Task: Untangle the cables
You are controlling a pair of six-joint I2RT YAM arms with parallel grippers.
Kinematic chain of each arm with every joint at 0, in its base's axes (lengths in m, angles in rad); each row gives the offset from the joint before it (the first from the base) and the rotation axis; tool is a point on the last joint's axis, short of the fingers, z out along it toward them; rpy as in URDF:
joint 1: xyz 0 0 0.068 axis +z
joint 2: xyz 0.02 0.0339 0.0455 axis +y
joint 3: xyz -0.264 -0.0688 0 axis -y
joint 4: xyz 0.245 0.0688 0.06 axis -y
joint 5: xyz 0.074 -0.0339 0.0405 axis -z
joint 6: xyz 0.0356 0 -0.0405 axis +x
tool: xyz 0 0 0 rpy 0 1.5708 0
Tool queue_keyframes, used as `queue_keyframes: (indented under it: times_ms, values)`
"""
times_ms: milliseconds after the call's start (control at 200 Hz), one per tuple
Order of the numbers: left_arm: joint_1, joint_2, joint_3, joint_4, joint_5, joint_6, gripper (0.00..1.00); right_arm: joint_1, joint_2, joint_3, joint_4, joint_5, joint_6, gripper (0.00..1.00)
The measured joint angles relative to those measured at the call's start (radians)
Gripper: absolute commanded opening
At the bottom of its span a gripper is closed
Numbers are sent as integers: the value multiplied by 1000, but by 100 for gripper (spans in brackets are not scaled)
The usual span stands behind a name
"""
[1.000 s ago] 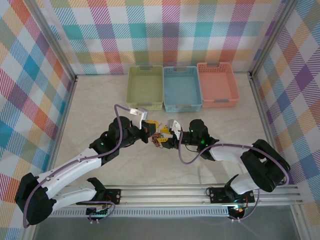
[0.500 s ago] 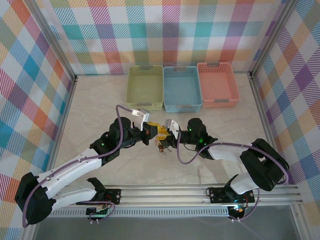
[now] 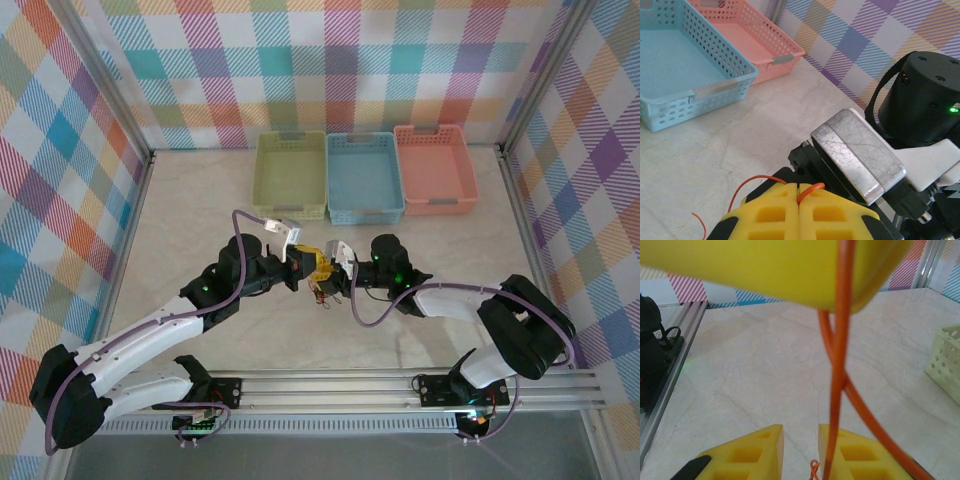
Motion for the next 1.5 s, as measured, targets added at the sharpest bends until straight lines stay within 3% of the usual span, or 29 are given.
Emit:
queue_keyframes:
  times_ms: [460, 1035, 1260, 1500]
  values:
    - [-5, -117, 32, -32, -3, -97, 0, 2, 27, 68, -97, 17, -7, 17]
    - [-6, -232, 480, -516, -148, -93, 0, 20, 103, 240, -238, 37, -10, 25]
    - [-6, -248, 607, -617, -195, -66, 0, 21, 150, 294, -318, 78, -10, 29]
    - [-6, -312, 637, -688, -258, -27, 0, 27, 200, 359, -414, 159, -10, 35]
